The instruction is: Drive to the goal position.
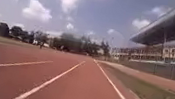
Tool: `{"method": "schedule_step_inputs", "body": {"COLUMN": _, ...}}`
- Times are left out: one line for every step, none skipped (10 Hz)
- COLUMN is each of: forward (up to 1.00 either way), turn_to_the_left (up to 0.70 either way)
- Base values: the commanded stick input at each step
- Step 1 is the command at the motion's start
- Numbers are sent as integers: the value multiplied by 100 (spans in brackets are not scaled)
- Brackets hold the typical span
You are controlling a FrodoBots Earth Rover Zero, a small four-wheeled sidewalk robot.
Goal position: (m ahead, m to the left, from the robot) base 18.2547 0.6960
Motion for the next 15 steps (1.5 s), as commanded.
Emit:
{"method": "schedule_step_inputs", "body": {"forward": 70, "turn_to_the_left": 0}}
{"method": "schedule_step_inputs", "body": {"forward": 70, "turn_to_the_left": 0}}
{"method": "schedule_step_inputs", "body": {"forward": 70, "turn_to_the_left": 0}}
{"method": "schedule_step_inputs", "body": {"forward": 70, "turn_to_the_left": 0}}
{"method": "schedule_step_inputs", "body": {"forward": 70, "turn_to_the_left": 0}}
{"method": "schedule_step_inputs", "body": {"forward": 70, "turn_to_the_left": 0}}
{"method": "schedule_step_inputs", "body": {"forward": 70, "turn_to_the_left": 0}}
{"method": "schedule_step_inputs", "body": {"forward": 70, "turn_to_the_left": 0}}
{"method": "schedule_step_inputs", "body": {"forward": 70, "turn_to_the_left": 0}}
{"method": "schedule_step_inputs", "body": {"forward": 70, "turn_to_the_left": 0}}
{"method": "schedule_step_inputs", "body": {"forward": 70, "turn_to_the_left": 0}}
{"method": "schedule_step_inputs", "body": {"forward": 70, "turn_to_the_left": 0}}
{"method": "schedule_step_inputs", "body": {"forward": 70, "turn_to_the_left": 0}}
{"method": "schedule_step_inputs", "body": {"forward": 70, "turn_to_the_left": 0}}
{"method": "schedule_step_inputs", "body": {"forward": 70, "turn_to_the_left": 0}}
